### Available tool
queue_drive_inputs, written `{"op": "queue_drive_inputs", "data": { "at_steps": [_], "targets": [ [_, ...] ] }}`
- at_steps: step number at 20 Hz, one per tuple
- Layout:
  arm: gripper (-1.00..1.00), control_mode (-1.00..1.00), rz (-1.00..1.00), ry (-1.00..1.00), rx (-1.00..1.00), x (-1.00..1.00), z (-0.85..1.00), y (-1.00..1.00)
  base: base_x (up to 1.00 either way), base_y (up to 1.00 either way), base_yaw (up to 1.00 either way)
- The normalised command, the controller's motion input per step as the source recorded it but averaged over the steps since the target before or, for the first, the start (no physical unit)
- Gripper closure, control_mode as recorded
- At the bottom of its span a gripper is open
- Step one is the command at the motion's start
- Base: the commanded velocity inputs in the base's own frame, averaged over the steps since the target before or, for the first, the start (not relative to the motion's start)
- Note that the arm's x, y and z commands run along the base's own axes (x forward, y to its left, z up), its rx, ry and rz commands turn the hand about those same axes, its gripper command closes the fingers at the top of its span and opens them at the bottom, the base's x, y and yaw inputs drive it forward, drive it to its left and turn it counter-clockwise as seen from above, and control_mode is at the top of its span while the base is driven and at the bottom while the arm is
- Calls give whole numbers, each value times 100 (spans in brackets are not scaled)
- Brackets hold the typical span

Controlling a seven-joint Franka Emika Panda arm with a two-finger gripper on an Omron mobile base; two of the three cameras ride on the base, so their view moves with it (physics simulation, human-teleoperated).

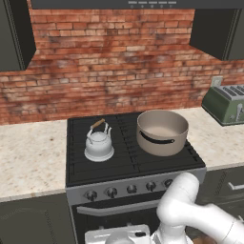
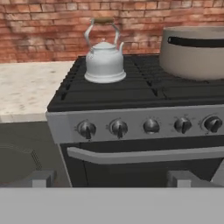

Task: Pick the kettle from the counter and place it on a stove burner. Then turn the burner on.

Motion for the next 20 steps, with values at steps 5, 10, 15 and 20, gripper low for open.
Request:
{"op": "queue_drive_inputs", "data": {
  "at_steps": [5, 10, 15, 20],
  "targets": [
    [-100, -100, 0, -9, 0, 2, -9, 0, 0, 0, 0],
    [-100, -100, 0, -21, 4, 3, -1, -17, 0, 0, 0],
    [-100, -100, 0, -24, 4, 2, -8, -10, 0, 0, 0],
    [-100, -100, 0, -3, 0, 30, -10, 0, 0, 0, 0]
  ]
}}
